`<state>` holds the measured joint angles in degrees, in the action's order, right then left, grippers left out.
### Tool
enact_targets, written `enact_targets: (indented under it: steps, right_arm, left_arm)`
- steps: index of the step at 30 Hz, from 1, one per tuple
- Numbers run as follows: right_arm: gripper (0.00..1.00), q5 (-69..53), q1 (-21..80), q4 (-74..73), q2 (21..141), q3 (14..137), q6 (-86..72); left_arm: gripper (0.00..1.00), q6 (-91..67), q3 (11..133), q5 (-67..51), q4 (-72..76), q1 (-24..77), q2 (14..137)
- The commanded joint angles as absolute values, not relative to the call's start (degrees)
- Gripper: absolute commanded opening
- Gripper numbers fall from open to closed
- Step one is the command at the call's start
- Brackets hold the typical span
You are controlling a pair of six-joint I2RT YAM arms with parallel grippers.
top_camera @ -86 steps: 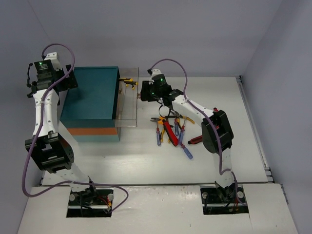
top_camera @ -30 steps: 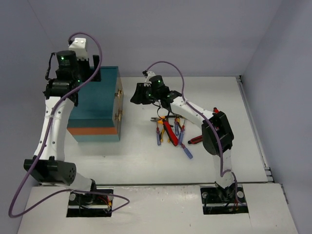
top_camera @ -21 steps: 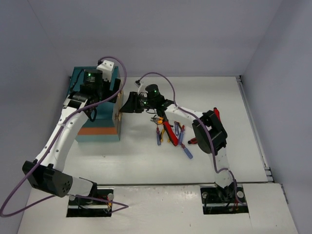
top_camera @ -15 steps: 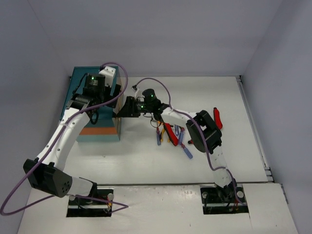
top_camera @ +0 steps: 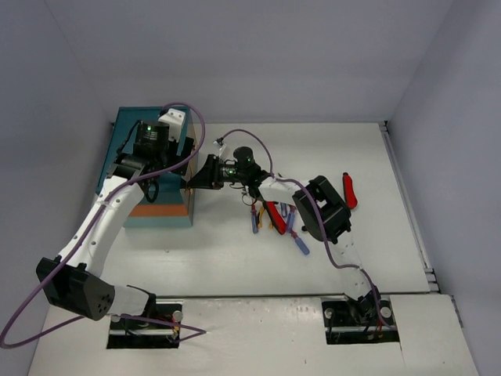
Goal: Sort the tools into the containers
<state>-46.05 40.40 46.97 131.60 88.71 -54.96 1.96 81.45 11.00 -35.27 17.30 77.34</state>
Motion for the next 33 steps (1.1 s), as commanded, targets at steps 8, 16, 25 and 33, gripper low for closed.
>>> enact_targets:
  steps: [8,16,25,33]
  right_arm:
    - [0.04,-48.90,40.80,58.61,129.83,87.49,-58.54]
    - [0.00,-48.62,37.29,59.24,124.90,79.08,-57.56]
    - [0.00,-49.44,33.33,59.15,120.73,72.12,-56.19]
    - [0.00,-49.92,30.03,59.14,118.39,68.53,-55.20]
  left_arm:
    - [0.89,0.62,80.61,12.74,-33.22,17.67,75.58]
    - [0.89,0.62,77.51,13.81,-32.61,17.66,74.88]
    - [0.89,0.62,77.33,13.65,-32.68,17.67,74.21]
    - [0.89,0.62,77.34,13.62,-32.61,17.67,74.17]
